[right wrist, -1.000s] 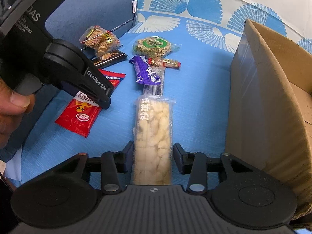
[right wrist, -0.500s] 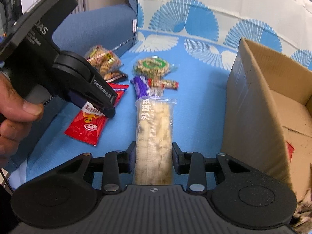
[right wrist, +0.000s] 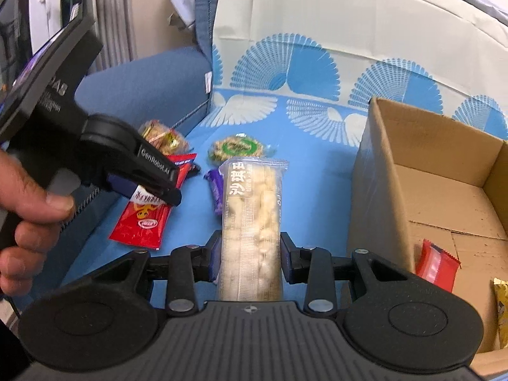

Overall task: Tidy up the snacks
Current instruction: 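Lift and carry both held packets toward the cardboard box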

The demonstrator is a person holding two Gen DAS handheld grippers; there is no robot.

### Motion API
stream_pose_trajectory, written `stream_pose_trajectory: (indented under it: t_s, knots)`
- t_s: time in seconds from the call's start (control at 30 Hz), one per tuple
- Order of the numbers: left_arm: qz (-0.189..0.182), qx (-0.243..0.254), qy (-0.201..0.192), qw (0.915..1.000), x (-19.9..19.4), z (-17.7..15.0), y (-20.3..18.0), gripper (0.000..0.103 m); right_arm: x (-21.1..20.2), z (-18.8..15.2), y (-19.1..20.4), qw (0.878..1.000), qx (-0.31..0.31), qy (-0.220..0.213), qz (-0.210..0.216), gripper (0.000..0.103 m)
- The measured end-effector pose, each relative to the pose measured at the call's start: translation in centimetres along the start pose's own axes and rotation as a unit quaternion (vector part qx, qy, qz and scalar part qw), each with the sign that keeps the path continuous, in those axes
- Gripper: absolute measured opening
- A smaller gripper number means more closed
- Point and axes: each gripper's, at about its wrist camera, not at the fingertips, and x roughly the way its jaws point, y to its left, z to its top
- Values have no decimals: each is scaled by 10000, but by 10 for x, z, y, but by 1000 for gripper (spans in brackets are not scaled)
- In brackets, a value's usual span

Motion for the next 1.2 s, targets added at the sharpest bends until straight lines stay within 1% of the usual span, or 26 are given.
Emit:
stream_pose_trajectory:
  t_s: [0.23, 0.57, 0.73, 0.83, 0.97, 1.2]
  knots:
    - [-115, -136, -329, 9993, -13, 8, -3, 51, -17, 12, -9, 9998, 25, -215, 23, 38]
    - [-394, -100, -860, 9955, -30, 15, -27, 51, -51, 27, -39, 9980, 192, -597, -53, 38]
    - [-537, -83, -1018, 9933, -35, 17, -39, 51, -61, 30, -54, 9967, 319, -745, -95, 38]
    - [-602, -81, -1095, 9921, -37, 18, -45, 51, -69, 31, -62, 9951, 330, -906, -221, 38]
    - [-671, -55, -1254, 9898, -41, 19, -52, 51, -79, 32, -76, 9921, 537, -1102, -263, 38]
    - [-890, 77, -1516, 9844, -48, 18, -71, 51, -87, 30, -99, 9895, 684, -1159, -531, 38]
